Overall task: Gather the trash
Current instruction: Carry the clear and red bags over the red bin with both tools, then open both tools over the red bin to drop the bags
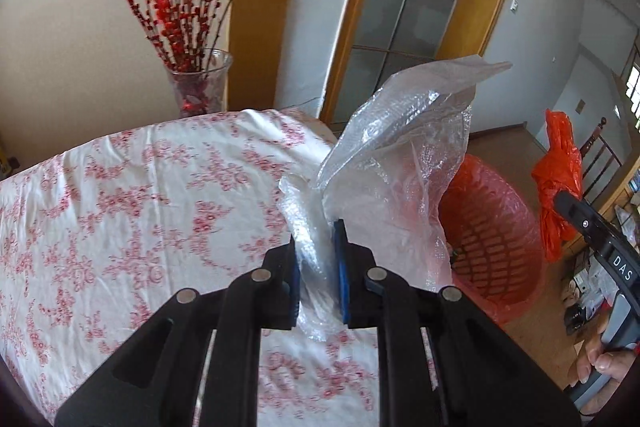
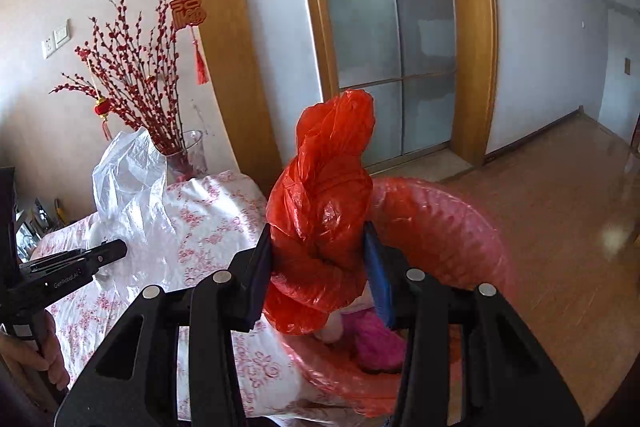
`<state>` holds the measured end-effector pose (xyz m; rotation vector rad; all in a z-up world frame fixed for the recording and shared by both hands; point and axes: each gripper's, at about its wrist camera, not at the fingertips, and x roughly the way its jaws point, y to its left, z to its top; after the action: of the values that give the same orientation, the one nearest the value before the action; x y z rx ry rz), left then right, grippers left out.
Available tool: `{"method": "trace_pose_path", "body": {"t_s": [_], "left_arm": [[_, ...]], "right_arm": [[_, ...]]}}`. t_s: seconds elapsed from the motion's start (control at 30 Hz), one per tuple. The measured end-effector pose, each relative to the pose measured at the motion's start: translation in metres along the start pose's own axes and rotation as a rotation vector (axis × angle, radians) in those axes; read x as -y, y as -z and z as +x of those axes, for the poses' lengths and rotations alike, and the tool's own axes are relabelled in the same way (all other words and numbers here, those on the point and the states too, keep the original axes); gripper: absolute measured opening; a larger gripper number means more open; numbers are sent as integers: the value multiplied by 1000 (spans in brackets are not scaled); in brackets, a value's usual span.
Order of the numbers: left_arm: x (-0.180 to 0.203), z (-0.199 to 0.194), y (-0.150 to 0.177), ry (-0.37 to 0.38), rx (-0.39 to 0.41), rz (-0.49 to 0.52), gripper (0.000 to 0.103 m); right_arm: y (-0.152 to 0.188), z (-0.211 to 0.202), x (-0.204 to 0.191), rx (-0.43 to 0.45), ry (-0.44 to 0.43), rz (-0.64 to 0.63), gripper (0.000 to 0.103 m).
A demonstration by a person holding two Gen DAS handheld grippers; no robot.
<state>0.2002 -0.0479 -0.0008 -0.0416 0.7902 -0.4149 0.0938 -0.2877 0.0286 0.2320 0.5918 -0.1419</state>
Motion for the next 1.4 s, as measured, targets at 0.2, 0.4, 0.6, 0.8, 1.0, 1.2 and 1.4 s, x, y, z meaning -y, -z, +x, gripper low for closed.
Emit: {"method": "trace_pose_path", "body": {"t_s": [0.2,0.4,0.6,0.8,1.0,1.2,1.4], "left_arm": [[52,25,-2,87,-33,50,16],[90,54,-2,157,-68,88,16],[122,82,0,192,-106,128,16],[137,103,5,205,-137,140,24],[133,113,9,191,-152,152,44],[112,89,17,142,-92,153,57],[91,24,36,49,50,161,78]], "right_arm": [[0,-4,40,12,51,43,44],[2,-2,64,10,81,73,44],[4,6,82,7,89,102,45],[2,15,91,15,78,100,70],[7,11,98,31,69,106,84],[13,-11,89,74,126,55,100],[22,-47,55,140,210,-25,101]]}}
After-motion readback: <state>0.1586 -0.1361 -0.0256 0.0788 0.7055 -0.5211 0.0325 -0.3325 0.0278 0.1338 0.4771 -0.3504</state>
